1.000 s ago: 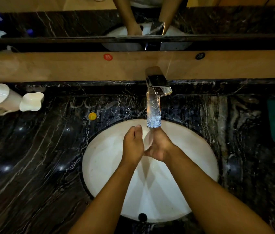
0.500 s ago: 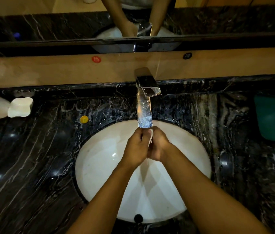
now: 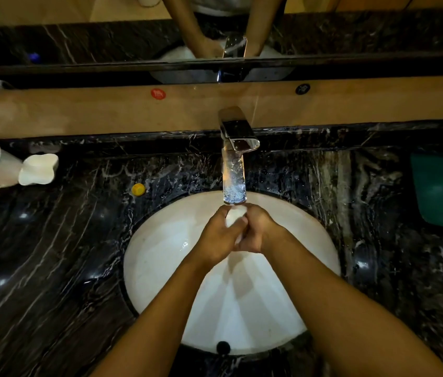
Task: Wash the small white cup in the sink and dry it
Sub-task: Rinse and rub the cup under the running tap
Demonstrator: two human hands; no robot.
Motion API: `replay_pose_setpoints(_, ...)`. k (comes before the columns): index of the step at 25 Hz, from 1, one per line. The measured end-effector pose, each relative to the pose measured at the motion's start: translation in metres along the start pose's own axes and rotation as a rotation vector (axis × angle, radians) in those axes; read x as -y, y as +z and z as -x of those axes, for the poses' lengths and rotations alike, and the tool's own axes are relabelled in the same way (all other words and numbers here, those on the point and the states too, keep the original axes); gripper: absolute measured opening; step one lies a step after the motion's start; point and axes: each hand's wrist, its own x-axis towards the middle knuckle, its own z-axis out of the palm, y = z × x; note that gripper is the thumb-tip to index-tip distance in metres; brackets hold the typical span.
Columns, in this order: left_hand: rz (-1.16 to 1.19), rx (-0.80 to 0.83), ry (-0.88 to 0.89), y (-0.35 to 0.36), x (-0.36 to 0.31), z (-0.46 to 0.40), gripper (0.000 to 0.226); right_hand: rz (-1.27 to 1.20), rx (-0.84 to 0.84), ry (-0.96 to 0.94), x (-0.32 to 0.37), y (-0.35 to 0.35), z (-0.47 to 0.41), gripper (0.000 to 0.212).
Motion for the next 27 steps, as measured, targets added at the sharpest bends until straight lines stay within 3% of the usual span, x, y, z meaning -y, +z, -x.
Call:
replay_pose_setpoints(3, 0.031, -0.170, 0.014, 0.005, 0.000, -0.006, 0.025, -0.042, 0.010, -0.070, -0.007, 0.007, 0.000, 0.037)
replay_pose_setpoints(6, 0.177, -0.329, -0.097, 0.010, -0.008, -0.014, 0.026, 0.154, -0.112, -0.306, -0.017, 0.017, 0.008, 0.029)
replay_pose_setpoints(9, 0.357, -0.207, -0.227, 0.005, -0.016, -0.011, 0.022, 0.346, -0.253, -0.502, -0.016, 0.014, 0.011, 0.026)
replay_pose_setpoints(12, 0.564, -0.007, -0.173, 0.003, -0.012, -0.003, 0.023, 0.221, -0.209, -0.366, -0.007, 0.006, 0.014, 0.032)
replay_pose_setpoints(14, 0.527, 0.035, -0.136, 0.003, -0.006, -0.002, 0.028, 0.065, -0.166, -0.233, -0.005, 0.005, 0.011, 0.028)
replay_pose_setpoints(17, 0.263, -0.136, -0.111, 0.009, -0.005, -0.006, 0.023, 0.004, -0.158, -0.177, -0.009, 0.008, 0.013, 0.028)
replay_pose_setpoints(20, 0.351, -0.384, -0.288, 0.006, -0.010, -0.020, 0.029, 0.191, -0.144, -0.283, -0.018, 0.009, 0.013, 0.041)
replay_pose_setpoints(23, 0.579, -0.367, -0.435, -0.002, -0.010, -0.030, 0.035, 0.250, -0.070, -0.403, -0.026, 0.004, 0.011, 0.039)
replay_pose_setpoints(27, 0.565, -0.272, -0.282, 0.002, 0.000, -0.022, 0.043, 0.083, -0.095, -0.362, -0.019, 0.009, 0.004, 0.035)
